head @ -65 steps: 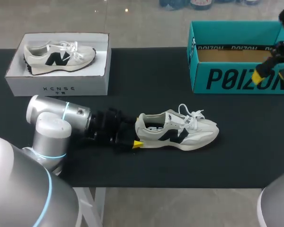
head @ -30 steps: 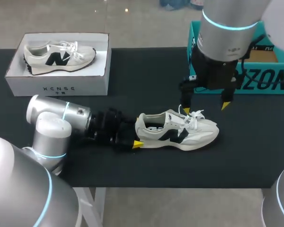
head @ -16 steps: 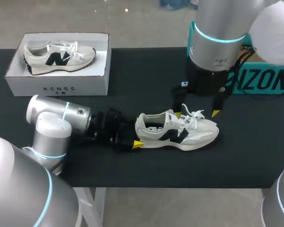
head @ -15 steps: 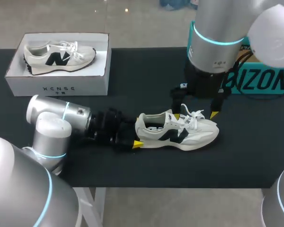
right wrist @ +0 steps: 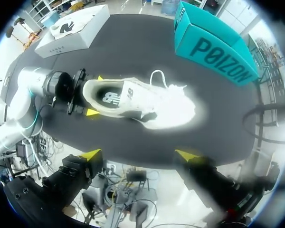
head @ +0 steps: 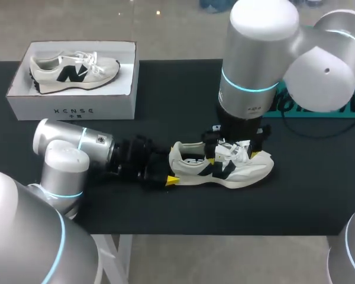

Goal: Take the shoe out of the shoebox, open the shoe tongue, remove and reinsert the insole, then place the shoe into the shoebox

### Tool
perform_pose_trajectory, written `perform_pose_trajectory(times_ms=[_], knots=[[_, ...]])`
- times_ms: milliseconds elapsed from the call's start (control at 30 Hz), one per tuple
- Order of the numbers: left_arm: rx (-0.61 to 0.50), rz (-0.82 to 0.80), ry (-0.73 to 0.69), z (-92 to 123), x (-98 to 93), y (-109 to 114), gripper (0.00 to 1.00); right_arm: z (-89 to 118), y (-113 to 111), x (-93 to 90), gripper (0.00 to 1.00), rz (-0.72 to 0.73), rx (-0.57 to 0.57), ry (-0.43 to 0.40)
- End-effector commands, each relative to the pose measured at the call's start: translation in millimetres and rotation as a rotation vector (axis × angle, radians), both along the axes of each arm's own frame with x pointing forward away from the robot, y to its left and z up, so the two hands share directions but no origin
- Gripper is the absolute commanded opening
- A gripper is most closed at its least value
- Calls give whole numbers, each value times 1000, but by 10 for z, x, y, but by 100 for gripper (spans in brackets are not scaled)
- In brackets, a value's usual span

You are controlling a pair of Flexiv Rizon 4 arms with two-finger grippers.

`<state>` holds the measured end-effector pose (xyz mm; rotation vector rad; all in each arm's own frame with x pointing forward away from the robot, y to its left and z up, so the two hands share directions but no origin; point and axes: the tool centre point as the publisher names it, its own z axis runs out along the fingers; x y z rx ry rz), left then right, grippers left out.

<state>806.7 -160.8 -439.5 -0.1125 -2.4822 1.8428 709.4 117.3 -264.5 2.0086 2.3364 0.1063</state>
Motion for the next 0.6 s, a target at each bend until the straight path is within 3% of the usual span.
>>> perform_pose_trajectory(times_ms=[33, 600], knots=[[1, 1, 0, -45, -2, -22, 0, -104, 133, 129, 100, -9, -32, 17], [1, 1, 0, -45, -2, -22, 0, -386, 352, 518, 100, 46, -107, -6]])
